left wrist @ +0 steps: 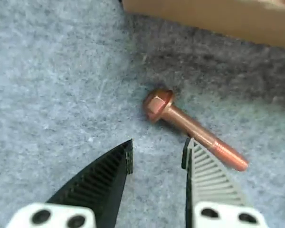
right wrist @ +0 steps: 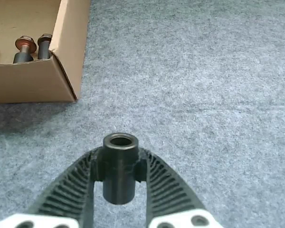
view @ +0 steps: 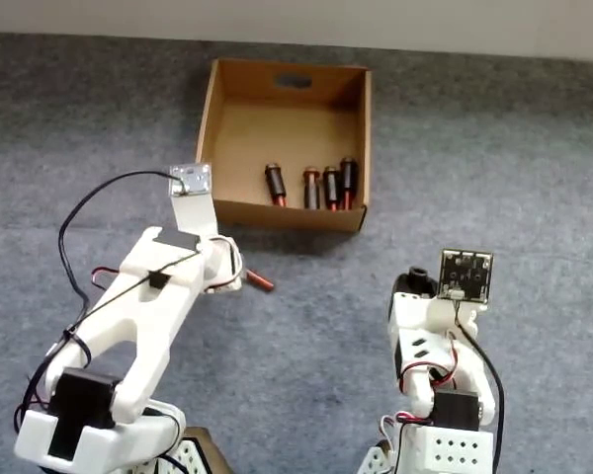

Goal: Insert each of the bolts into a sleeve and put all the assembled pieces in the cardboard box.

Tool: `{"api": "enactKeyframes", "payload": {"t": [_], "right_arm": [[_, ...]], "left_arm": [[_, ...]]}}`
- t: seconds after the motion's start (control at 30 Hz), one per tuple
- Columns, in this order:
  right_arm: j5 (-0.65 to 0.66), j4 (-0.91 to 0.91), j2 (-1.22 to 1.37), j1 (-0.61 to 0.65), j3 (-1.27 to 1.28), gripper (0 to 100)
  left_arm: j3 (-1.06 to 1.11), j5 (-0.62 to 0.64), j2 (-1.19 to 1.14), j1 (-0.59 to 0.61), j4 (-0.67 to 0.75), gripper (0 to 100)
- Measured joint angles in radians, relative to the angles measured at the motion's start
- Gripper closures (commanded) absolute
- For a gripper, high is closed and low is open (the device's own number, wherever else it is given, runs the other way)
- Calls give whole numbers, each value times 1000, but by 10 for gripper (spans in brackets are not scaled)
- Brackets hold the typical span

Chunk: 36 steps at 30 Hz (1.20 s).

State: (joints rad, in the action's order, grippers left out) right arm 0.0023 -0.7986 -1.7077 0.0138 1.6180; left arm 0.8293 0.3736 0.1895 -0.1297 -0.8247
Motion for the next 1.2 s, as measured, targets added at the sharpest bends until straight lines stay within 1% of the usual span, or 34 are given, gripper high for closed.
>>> {"api": "enactKeyframes", "payload": {"t": [0.17,0.27,0.43,0.6,0.7,0.83,0.93,1.0,1.1,1.2], "right_arm": [[0,0,0,0,0,993],[0,0,0,0,0,993],[0,0,0,0,0,993],[0,0,0,0,0,993],[0,0,0,0,0,993],[0,0,0,0,0,993],[0,0,0,0,0,993],[0,0,0,0,0,993],[0,0,0,0,0,993],[0,0,0,0,0,993]], "left_arm": [[-28,107,0,-54,0,724],[-38,152,0,-61,0,709],[-38,169,0,-58,55,709],[-38,169,-3,-60,55,709],[-38,169,14,-58,-29,709],[-55,169,110,-58,-173,707],[-51,169,160,-58,-215,706],[-25,169,166,-58,-212,706],[28,169,161,-58,-135,707],[31,169,94,-58,-69,708]]}}
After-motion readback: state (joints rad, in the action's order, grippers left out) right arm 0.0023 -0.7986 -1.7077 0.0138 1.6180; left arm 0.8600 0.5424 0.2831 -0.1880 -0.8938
